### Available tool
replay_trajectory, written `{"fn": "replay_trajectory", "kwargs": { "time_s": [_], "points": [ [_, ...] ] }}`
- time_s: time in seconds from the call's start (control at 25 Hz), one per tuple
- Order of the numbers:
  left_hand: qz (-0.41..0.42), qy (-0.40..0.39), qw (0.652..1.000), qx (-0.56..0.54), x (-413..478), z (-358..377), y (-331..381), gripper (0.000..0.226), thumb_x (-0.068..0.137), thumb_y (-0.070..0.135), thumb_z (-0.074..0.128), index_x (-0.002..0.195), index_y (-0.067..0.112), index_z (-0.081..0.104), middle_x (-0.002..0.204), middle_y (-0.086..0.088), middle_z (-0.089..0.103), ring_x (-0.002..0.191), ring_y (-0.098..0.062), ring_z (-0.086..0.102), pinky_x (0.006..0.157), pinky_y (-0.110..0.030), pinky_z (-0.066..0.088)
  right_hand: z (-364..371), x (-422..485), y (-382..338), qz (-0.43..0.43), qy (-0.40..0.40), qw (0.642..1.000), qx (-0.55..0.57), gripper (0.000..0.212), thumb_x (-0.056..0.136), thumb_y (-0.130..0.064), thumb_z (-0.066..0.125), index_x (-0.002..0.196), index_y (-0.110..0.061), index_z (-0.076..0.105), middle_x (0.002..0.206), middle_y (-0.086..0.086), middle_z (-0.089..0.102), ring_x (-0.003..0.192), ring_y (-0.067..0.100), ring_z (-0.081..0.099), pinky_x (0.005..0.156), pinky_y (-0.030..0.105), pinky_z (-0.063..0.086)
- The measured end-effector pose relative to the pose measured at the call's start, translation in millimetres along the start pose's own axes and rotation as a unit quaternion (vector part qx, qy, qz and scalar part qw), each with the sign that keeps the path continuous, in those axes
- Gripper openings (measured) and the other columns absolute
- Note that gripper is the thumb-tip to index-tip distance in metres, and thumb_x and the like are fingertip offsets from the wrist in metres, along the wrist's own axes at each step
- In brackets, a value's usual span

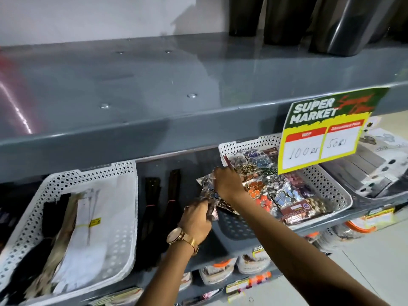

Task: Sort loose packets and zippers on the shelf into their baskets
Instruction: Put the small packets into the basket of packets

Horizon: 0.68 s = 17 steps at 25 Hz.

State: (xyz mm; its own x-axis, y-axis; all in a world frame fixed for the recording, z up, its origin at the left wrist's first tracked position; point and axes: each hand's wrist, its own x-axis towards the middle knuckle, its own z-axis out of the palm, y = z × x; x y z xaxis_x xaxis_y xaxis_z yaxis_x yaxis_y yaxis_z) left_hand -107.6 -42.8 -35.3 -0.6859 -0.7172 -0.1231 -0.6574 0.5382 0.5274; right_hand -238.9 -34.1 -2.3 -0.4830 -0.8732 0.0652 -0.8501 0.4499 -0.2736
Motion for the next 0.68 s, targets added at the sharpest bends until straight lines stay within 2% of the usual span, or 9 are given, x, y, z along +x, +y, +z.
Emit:
{"fn": "replay_trajectory", "kwargs": {
  "time_s": [0.16,0.28,0.36,0.44,0.56,0.64,0.68],
  "points": [
    [-0.062,0.077,0.995,-0.001,2,0,5,0.039,0.090,0.009,0.047,0.123,0.026,0.058,0.124,-0.012,0.063,0.116,-0.034,0.056,0.093,-0.038,0.046,18,7,-6,-0.013,-0.008,0.993,-0.116,0.033,0.088,-0.014,0.058,0.119,-0.006,0.053,0.124,0.015,0.061,0.120,0.033,0.052,0.099,0.038,0.043],
    [-0.071,0.123,0.990,0.006,9,2,6,0.051,0.080,-0.004,0.049,0.125,0.020,0.053,0.120,-0.011,0.066,0.112,-0.034,0.059,0.091,-0.039,0.048,18,13,0,-0.006,0.000,0.994,-0.113,0.039,0.087,-0.012,0.059,0.123,-0.004,0.050,0.130,0.017,0.056,0.123,0.033,0.048,0.103,0.036,0.039],
    [-0.086,0.137,0.986,-0.048,13,-2,2,0.053,0.073,-0.003,0.057,0.120,0.021,0.053,0.110,-0.011,0.071,0.103,-0.033,0.064,0.085,-0.039,0.054,17,20,2,0.002,-0.026,0.999,-0.036,0.040,0.085,-0.016,0.062,0.122,-0.004,0.051,0.129,0.018,0.056,0.122,0.033,0.049,0.103,0.037,0.040],
    [-0.107,0.117,0.983,-0.092,18,-13,0,0.043,0.064,0.004,0.073,0.102,0.021,0.062,0.093,-0.010,0.075,0.090,-0.028,0.069,0.076,-0.035,0.056,5,19,8,0.005,-0.074,0.996,0.053,0.041,0.082,-0.022,0.066,0.118,-0.007,0.055,0.128,0.015,0.057,0.121,0.032,0.050,0.102,0.038,0.042],
    [-0.068,0.117,0.968,-0.211,16,-41,9,0.030,0.055,0.011,0.087,0.078,0.006,0.068,0.071,-0.012,0.072,0.067,-0.013,0.063,0.064,-0.029,0.048,-40,-1,29,0.017,-0.106,0.964,0.244,0.045,0.082,-0.029,0.066,0.121,-0.010,0.054,0.127,0.006,0.058,0.117,0.024,0.051,0.101,0.034,0.040],
    [-0.014,0.121,0.925,-0.359,13,-60,37,0.023,0.063,0.000,0.082,0.078,0.013,0.070,0.063,0.005,0.074,0.060,-0.001,0.064,0.062,-0.025,0.051,-79,-19,60,0.054,-0.065,0.937,0.339,0.029,0.087,-0.018,0.061,0.115,-0.012,0.054,0.103,-0.007,0.058,0.098,0.016,0.053,0.095,0.033,0.046],
    [0.023,0.104,0.910,-0.401,14,-67,53,0.031,0.066,-0.006,0.078,0.081,0.019,0.069,0.061,0.013,0.074,0.059,0.006,0.065,0.062,-0.020,0.054,-100,-27,80,0.062,-0.040,0.927,0.367,0.016,0.087,-0.012,0.059,0.101,-0.017,0.054,0.088,-0.012,0.055,0.085,0.014,0.054,0.082,0.030,0.052]
  ]
}}
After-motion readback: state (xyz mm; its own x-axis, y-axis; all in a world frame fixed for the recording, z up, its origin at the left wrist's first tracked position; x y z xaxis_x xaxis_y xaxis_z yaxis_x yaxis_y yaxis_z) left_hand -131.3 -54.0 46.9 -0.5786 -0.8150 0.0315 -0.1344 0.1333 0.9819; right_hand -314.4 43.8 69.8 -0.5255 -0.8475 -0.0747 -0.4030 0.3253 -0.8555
